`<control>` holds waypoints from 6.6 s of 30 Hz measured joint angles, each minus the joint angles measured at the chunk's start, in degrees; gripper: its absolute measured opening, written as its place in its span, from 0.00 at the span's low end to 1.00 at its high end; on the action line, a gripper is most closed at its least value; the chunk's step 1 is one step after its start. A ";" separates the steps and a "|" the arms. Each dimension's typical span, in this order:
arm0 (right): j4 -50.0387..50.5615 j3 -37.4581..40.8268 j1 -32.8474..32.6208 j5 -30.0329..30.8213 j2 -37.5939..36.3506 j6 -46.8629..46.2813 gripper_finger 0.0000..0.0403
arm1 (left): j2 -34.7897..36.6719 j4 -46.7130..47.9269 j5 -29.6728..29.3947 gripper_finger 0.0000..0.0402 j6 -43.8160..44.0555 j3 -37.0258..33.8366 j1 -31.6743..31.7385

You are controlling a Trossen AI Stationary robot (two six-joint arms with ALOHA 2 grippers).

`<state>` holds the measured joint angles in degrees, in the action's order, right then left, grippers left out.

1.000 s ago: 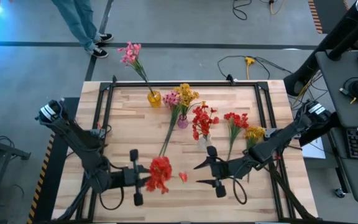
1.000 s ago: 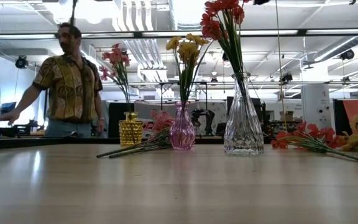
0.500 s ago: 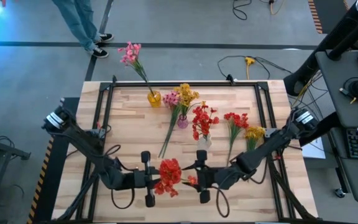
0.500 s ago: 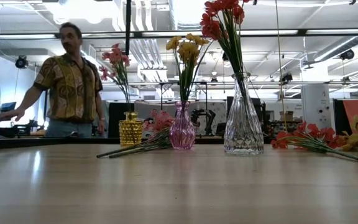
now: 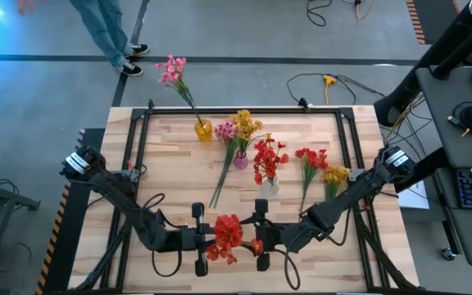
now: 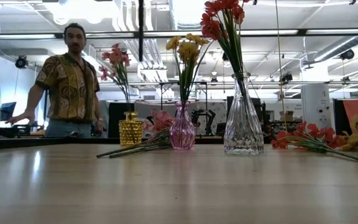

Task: Sort flowers into vase by color
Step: Put the bottom red flowers into the transparent vase

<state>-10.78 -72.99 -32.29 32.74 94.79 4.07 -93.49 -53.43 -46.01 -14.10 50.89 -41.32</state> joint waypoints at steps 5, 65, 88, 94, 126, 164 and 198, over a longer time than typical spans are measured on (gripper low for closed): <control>-0.64 -0.35 0.02 -0.21 0.03 0.56 0.55 | -0.13 -0.67 -0.04 0.01 -0.08 0.00 0.39; 4.31 -0.41 2.99 -4.69 -1.89 -2.79 0.05 | 0.91 -1.40 -5.58 0.33 -0.46 -0.02 1.85; 7.33 19.50 2.56 17.84 -29.09 -14.12 0.04 | 18.64 48.94 -15.05 0.52 22.41 0.00 -0.35; 8.15 19.56 2.40 18.31 -31.51 -12.74 0.04 | 20.50 64.30 -15.08 0.50 38.68 0.00 1.26; 12.21 24.37 4.18 22.97 -37.96 -11.52 0.04 | 19.28 68.91 -19.55 0.50 44.19 -0.01 2.54; 10.10 24.59 6.22 25.98 -32.27 -16.13 0.05 | 19.28 68.92 -19.62 0.50 43.59 -0.01 2.54; 17.65 24.59 6.21 25.83 -32.54 -24.31 0.39 | 19.28 68.93 -19.60 0.50 43.55 0.00 2.54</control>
<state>6.86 -48.40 -26.09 58.57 62.26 -20.23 -74.22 15.50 -65.60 29.45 50.89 -38.78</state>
